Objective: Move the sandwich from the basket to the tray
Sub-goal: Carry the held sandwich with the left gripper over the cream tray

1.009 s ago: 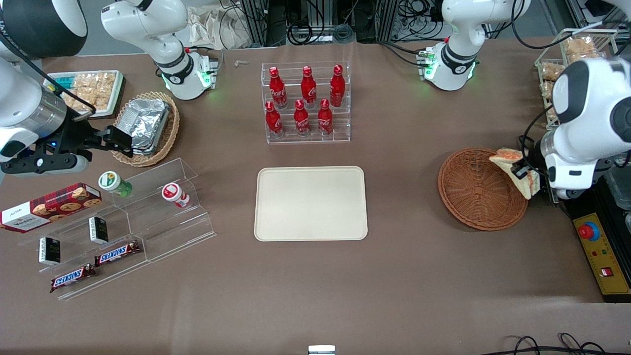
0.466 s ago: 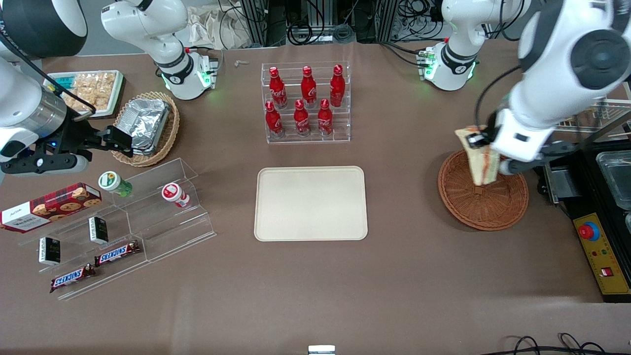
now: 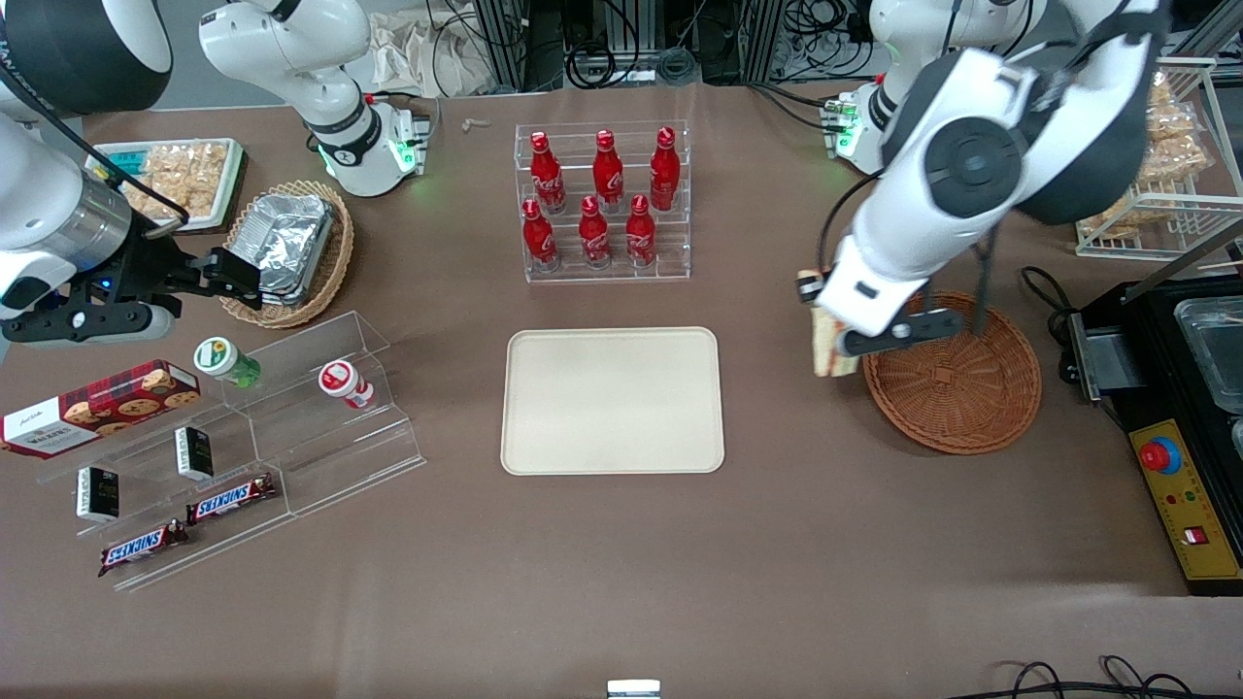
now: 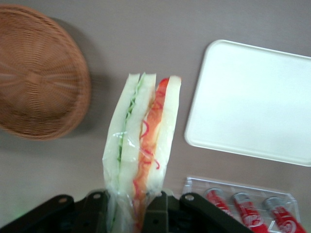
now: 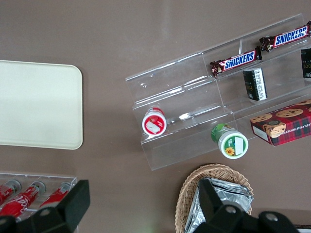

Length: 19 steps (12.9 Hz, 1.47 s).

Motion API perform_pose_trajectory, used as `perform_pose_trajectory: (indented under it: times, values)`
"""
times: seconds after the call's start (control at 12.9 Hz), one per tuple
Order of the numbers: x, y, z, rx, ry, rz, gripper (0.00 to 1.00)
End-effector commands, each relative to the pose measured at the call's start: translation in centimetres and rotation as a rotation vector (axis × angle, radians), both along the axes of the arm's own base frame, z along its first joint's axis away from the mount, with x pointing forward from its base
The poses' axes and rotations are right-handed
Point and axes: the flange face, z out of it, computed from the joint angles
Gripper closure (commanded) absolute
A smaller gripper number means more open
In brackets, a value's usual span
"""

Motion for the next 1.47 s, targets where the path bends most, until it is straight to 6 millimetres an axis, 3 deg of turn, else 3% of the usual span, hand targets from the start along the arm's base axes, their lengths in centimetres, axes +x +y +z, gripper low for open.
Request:
perform_pose_trajectory:
  times: [0.0, 0.23, 0.39, 0.62, 0.93, 1.16, 1.24, 1.32, 1.4]
  values:
    - [0.6, -5.0, -5.4, 0.021, -0.017, 0.02, 1.0]
    - [1.9, -7.7, -12.6, -0.018, -0.03, 0.01, 1.0]
    - [2.7, -8.1, -16.1, -0.024, -0.037, 0.014, 1.0]
    - [1.8, -11.0, -20.6, -0.048, -0.046, -0.015, 1.0]
    - [0.3, -13.4, -25.1, 0.01, -0.094, -0.023, 1.0]
    - [-0.1, -13.6, -26.2, 0.011, -0.081, -0.029, 1.0]
    - [-0.1, -13.6, -26.5, 0.011, -0.08, -0.03, 0.67]
    - [-0.1, -13.7, -27.1, 0.018, -0.078, -0.041, 0.01]
    - [-0.1, -13.6, -27.1, 0.026, -0.088, -0.045, 0.0]
